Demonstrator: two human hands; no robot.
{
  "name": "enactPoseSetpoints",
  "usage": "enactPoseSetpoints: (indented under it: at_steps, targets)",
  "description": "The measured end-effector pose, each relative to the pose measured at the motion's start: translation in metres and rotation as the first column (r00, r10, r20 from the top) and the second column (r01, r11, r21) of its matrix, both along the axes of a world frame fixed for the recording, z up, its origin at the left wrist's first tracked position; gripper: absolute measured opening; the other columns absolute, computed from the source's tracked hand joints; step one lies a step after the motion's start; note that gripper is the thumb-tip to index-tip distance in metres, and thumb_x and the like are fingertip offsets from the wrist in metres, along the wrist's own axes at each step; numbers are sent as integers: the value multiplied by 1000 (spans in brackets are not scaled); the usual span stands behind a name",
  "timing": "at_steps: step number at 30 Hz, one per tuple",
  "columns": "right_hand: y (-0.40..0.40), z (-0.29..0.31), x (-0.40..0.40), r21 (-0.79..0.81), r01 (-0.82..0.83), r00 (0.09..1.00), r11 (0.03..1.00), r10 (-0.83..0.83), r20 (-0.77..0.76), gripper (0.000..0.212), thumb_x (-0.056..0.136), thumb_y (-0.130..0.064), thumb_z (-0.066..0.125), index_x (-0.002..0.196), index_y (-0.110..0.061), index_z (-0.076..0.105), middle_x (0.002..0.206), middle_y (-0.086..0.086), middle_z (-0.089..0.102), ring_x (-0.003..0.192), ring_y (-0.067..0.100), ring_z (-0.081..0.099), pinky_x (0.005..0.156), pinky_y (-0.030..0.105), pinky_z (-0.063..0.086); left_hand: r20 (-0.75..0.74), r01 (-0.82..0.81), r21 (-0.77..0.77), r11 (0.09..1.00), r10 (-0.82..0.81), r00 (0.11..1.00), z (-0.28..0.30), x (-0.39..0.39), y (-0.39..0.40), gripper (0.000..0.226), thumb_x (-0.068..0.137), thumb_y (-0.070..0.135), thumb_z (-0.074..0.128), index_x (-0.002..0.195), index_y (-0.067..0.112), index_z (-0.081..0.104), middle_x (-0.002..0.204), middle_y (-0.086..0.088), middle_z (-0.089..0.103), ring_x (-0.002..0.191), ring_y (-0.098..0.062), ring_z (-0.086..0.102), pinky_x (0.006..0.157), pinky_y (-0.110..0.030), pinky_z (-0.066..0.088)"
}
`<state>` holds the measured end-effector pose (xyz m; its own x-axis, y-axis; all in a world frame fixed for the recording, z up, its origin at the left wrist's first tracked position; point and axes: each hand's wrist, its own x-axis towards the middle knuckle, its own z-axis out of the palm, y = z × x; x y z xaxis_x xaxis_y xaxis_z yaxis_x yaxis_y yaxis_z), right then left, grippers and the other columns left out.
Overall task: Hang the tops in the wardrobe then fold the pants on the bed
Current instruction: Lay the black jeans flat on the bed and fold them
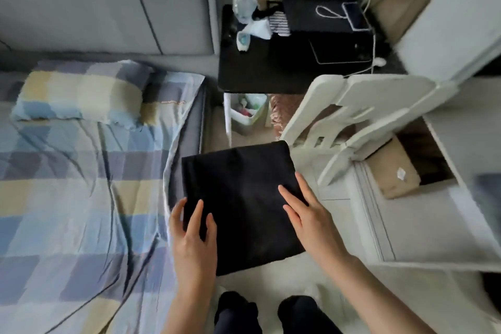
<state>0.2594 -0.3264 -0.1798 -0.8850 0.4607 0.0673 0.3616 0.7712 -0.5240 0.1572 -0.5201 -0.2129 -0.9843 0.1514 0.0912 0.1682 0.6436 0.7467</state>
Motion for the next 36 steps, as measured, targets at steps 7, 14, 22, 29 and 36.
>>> enactPoseSetpoints:
  at_steps: [7, 14, 22, 29, 36]
  targets:
    - [109, 8, 112, 35, 271, 962, 962, -269, -38, 41, 86, -12, 69, 126, -15, 63, 148, 13, 41, 79, 17, 71, 68, 24, 59, 111, 182, 19, 983, -183, 977, 16, 63, 148, 41, 92, 23, 65, 132, 17, 60, 147, -1, 45, 134, -18, 44, 103, -24, 31]
    - [208, -3, 235, 56, 497, 867, 866, -498, 13, 39, 85, -12, 70, 124, -14, 65, 144, 14, 47, 110, 26, 65, 85, 36, 58, 177, 392, 43, 919, -393, 902, 16, 149, 289, 37, 91, 18, 66, 127, 11, 64, 128, -7, 61, 115, -24, 59, 100, -26, 40]
    - [279, -17, 330, 67, 721, 691, 690, -723, 8, 36, 93, -18, 57, 128, -16, 62, 147, 12, 41, 125, 27, 55, 93, 35, 53, 109, 702, 63, 710, -704, 702, 8, 211, 420, 33, 90, 11, 66, 123, 5, 66, 122, -9, 63, 108, -24, 63, 96, -22, 44]
    - [336, -27, 350, 54, 872, 487, 486, -873, 7, 38, 96, -25, 45, 132, -18, 58, 150, 10, 37, 125, 25, 53, 91, 26, 49, 92, 888, 52, 457, -888, 451, -2, 222, 539, 35, 91, 11, 65, 125, 7, 65, 128, -8, 59, 112, -26, 61, 99, -27, 45]
    - [410, -42, 331, 93, 973, 210, 210, -978, 16, 36, 96, -16, 52, 131, -15, 58, 152, 7, 34, 110, 25, 63, 83, 32, 54, 94, 991, 60, 122, -989, 116, -29, 211, 667, 40, 93, 14, 62, 133, 10, 59, 139, -8, 52, 122, -24, 54, 97, 7, 19]
